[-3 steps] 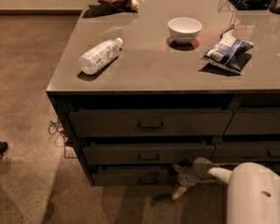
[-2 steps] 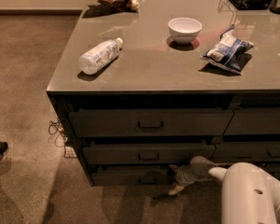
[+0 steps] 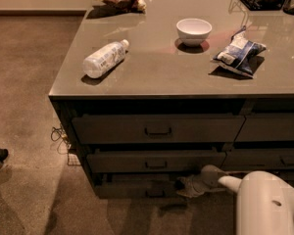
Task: Open bottom drawer
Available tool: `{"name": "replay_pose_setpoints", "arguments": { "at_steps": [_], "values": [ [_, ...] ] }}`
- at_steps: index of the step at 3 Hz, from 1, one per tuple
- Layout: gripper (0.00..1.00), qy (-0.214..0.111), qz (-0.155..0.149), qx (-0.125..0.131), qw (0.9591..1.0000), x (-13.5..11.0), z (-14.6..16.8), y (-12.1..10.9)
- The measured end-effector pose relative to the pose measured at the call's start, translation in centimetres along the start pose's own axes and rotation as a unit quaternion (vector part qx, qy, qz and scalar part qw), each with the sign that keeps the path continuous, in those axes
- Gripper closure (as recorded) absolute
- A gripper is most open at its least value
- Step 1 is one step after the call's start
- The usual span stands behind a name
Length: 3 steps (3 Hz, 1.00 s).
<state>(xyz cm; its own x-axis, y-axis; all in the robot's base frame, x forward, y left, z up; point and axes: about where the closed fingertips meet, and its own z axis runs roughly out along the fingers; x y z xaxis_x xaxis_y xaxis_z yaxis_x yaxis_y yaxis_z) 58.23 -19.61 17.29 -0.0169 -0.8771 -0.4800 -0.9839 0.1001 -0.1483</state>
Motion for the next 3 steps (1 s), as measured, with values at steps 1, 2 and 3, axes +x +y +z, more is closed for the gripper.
{"name": "replay_pose_setpoints", "arguments": {
  "at_steps": [1,2,3],
  "values": [
    [0.88,-0.002,0.005,-0.012,0.9999,0.2,-0.3,1.6],
    [1.00,-0.002,0.005,-0.012,0.9999,0.2,-0.4,1.6],
    [1.00,-0.024,0.027,-0.055,0.9978,0.3,-0.2,7.3]
  ]
}}
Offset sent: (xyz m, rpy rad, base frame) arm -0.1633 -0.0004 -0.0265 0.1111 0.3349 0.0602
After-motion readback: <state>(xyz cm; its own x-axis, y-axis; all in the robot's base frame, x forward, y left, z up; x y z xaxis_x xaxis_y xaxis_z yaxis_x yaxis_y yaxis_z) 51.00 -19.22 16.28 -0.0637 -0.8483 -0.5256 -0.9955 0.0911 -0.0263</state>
